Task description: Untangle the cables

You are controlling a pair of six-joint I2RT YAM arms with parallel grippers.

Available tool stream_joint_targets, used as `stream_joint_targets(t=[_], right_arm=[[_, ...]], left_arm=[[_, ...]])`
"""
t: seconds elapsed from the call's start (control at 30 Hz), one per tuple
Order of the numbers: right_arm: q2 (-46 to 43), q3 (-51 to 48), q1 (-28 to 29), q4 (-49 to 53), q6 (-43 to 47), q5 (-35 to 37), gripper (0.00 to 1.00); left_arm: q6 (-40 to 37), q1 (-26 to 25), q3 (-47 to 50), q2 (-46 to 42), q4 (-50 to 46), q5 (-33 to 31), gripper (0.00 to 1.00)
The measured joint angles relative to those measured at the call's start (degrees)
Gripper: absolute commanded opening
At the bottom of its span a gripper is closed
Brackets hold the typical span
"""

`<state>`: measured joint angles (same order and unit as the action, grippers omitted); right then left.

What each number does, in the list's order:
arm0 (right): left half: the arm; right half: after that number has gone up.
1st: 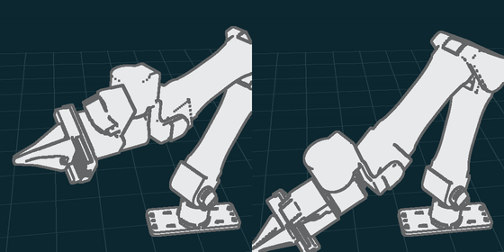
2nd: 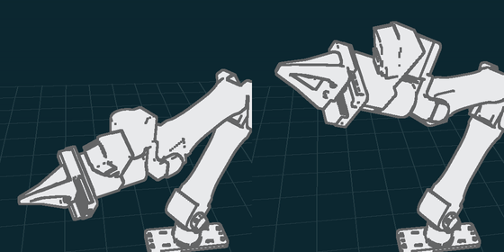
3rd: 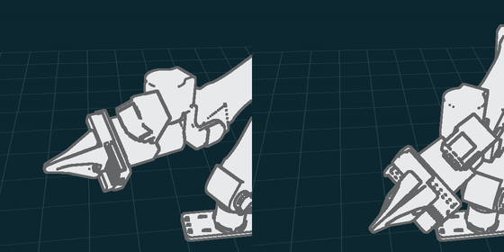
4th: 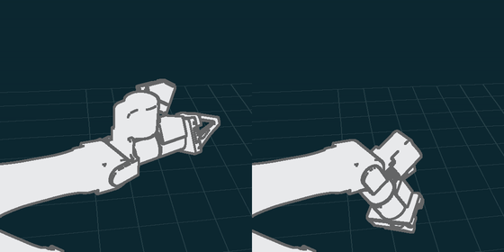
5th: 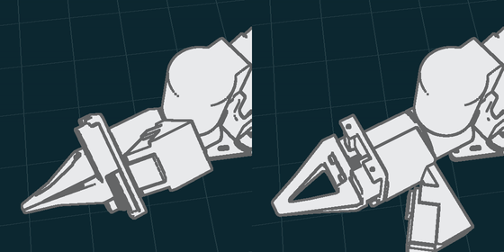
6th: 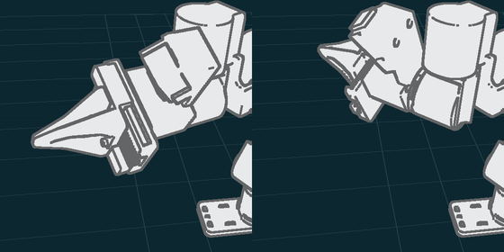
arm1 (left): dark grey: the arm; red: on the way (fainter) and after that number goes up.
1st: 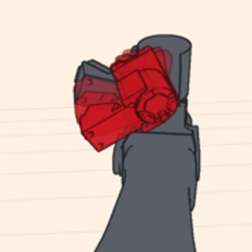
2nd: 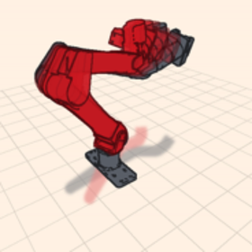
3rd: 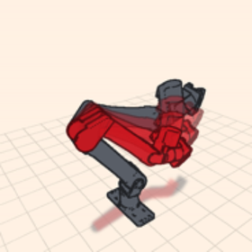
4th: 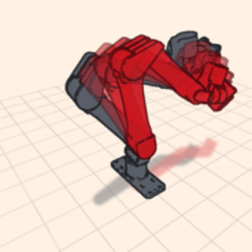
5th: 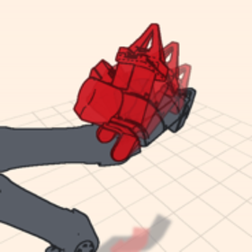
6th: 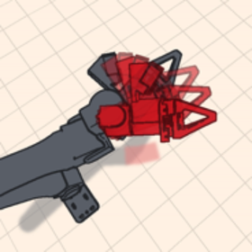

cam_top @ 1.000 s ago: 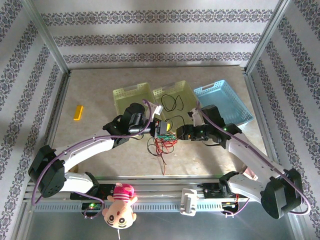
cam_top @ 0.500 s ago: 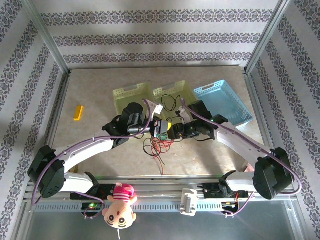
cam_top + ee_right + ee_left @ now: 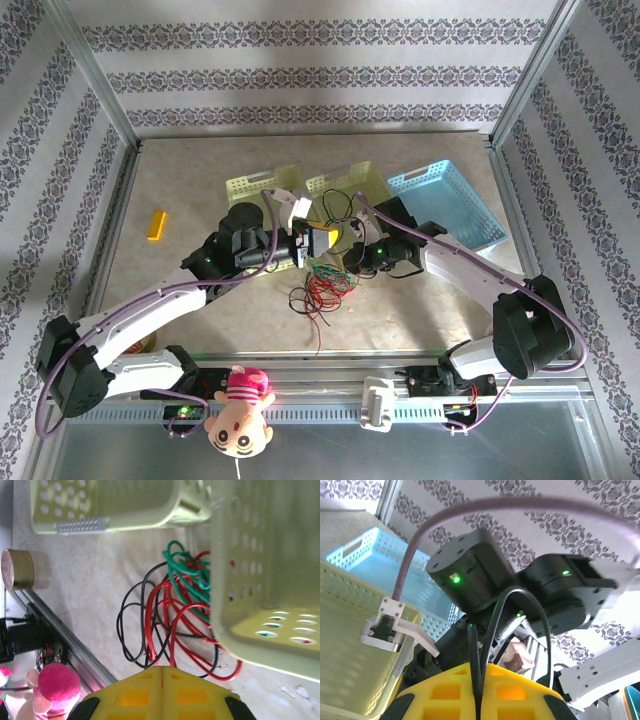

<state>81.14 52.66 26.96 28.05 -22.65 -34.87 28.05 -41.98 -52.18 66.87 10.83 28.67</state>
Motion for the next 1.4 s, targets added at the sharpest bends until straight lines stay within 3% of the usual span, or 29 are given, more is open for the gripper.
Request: stream_joint_targets(t=[0.1,0.37,0.57,1.1,1.4], right_arm=[[-2.4,-1.09,-2.62,-0.7,-0.44,-0.02,0.41],[-28.44,-4.85,-11.32,-6.03,-4.2,2.27,0.61],[-36.68,-4.79,-12.5,-10.01,-5.35,1.79,0.6],[-28.83,-2.54,-6.56,-11.85,-4.44,-3.56,0.59],[-29.68,-2.54,-12.52,-15.26,-7.13,-4.46,0.59]], left_arm=[[-0.17,0.48,-2.25,-0.39,-0.15,0.39,0.0],[1.46,2.6,-2.75,3.28,0.2,5.7,0.0],[2.91,3.1,-2.69,7.74,1.31,11.06,0.0],[2.89,3.1,-2.71,10.23,1.01,15.89,0.0],[2.84,3.04,-2.71,10.23,-0.28,15.93,0.0]])
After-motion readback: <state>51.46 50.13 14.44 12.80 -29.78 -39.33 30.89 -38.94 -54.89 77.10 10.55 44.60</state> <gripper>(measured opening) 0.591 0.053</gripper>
